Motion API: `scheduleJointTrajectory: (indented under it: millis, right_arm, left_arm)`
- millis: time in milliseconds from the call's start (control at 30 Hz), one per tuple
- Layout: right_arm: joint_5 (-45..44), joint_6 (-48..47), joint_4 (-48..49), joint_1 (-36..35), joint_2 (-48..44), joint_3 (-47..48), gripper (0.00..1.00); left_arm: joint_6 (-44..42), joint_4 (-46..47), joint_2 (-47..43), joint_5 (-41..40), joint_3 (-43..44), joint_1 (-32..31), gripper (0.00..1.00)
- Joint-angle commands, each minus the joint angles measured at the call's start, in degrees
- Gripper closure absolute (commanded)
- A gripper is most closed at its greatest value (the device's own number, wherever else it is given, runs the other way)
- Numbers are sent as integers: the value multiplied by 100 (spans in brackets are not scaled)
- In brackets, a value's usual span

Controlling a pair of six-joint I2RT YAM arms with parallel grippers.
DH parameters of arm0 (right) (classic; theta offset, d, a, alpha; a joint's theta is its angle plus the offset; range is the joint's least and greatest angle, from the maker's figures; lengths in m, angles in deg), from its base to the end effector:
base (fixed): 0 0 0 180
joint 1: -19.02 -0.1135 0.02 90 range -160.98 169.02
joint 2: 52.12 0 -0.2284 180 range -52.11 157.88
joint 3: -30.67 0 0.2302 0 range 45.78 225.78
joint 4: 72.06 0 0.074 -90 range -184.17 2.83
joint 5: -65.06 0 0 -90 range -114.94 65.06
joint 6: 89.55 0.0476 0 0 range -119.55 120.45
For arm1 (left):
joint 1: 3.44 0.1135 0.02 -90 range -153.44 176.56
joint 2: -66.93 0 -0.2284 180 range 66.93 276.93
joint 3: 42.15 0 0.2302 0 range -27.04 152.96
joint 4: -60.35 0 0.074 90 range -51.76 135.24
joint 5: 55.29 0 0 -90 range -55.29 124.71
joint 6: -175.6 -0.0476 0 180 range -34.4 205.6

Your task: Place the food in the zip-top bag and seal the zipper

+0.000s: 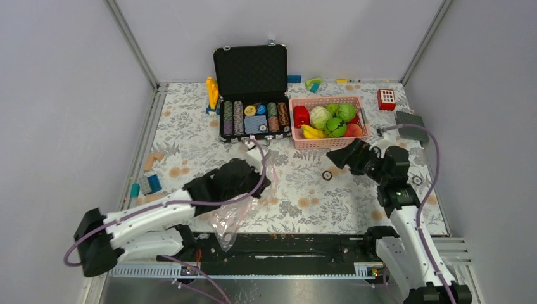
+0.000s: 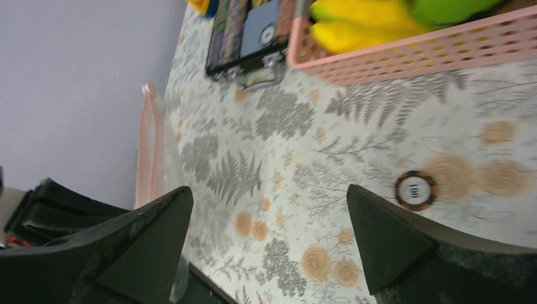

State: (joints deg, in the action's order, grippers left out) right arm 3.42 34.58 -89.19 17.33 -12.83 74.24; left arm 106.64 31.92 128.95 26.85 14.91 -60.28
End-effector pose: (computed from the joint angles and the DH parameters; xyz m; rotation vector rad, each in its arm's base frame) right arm 0.1850 0.0281 0.2495 0.1562 1.8501 0.8840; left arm 0.1385 -0.2001 0.2286 0.6031 2.1339 -0.6317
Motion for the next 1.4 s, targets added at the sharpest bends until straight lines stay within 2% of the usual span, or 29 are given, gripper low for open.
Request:
scheduleJointTrajectory:
  millis: [0,133,267,400,667,833,1033,1367]
  right_arm:
    - [707,-29,636,-890,238,48,0]
    - [301,-127,582,-1945,620,326,0]
    - [-2,-192,487,-2613,906,620,0]
    - [-649,-459,-212,-3327,1093,913,0]
    - [-1792,-500,-673,-4275,1770,1218,0]
    - [-2255,-497,-949,-4446,2199,1424,0]
    - [-2657,-98,-511,-4478,2296,1336,0]
    - [-2440,234,10,-4479,2268,1420,0]
  left_arm:
    - [-735,1427,-872,1253,-742,-3,100]
    - [-985,1452,-1222,1753,-862,-14,100]
    - [-1082,1193,-1145,1710,-716,-12,100]
    - [-1016,1139,-937,1582,-589,-11,100]
    - [-929,1156,-706,1476,-451,-20,100]
    - [-850,1152,-690,1360,-468,-25,100]
    - [-833,1104,-672,1524,-486,-35,100]
    - [-906,1038,-655,1630,-484,-123,100]
